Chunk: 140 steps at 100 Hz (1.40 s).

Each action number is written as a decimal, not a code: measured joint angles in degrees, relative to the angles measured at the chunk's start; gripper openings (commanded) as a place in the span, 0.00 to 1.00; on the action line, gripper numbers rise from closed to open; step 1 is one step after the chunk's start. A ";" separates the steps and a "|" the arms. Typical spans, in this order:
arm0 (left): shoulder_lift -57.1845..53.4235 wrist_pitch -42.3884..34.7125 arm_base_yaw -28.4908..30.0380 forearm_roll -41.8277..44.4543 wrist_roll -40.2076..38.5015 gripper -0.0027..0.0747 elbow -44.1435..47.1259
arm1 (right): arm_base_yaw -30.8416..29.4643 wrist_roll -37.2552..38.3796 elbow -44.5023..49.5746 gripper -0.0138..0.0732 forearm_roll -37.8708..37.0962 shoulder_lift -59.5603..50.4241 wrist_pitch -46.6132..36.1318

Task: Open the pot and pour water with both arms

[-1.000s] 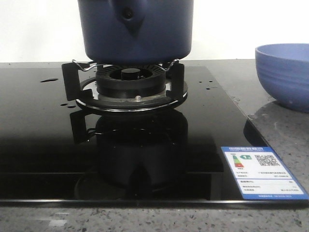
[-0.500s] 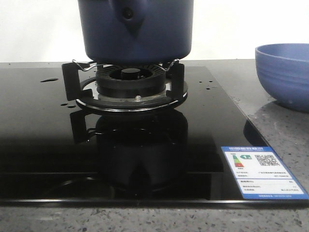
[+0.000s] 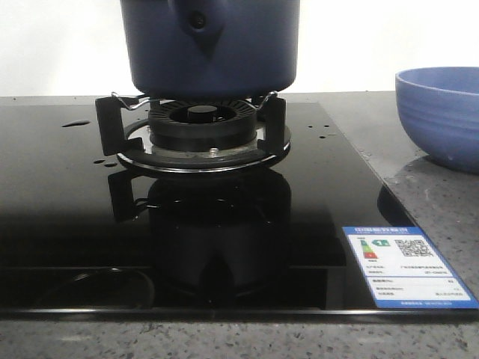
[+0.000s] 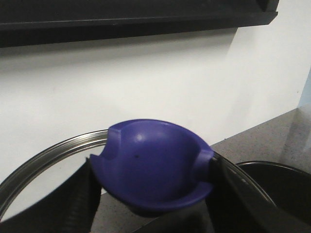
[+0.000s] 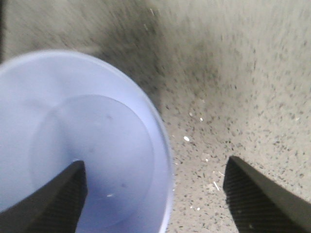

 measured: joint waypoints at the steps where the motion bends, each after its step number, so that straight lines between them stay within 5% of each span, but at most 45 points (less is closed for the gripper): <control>1: 0.00 0.00 0.00 0.00 0.00 0.49 0.00 | 0.00 0.00 0.00 0.72 0.00 0.37 0.13; 29: 0.00 -0.95 0.00 0.13 -0.04 0.49 0.00 | 0.00 -0.11 0.00 0.24 -0.11 4.64 0.27; 43: 0.00 -1.41 0.00 0.13 -0.04 0.49 0.00 | 0.00 -0.11 -0.25 0.07 -0.11 5.64 0.27; 95: 0.00 -3.89 0.00 0.13 -0.13 0.48 0.00 | 1.29 -0.11 -11.24 0.11 2.58 5.87 6.58; 140: 0.00 -4.94 0.00 0.13 -0.13 0.48 0.00 | 12.12 -0.11 -31.58 0.11 5.62 6.82 11.12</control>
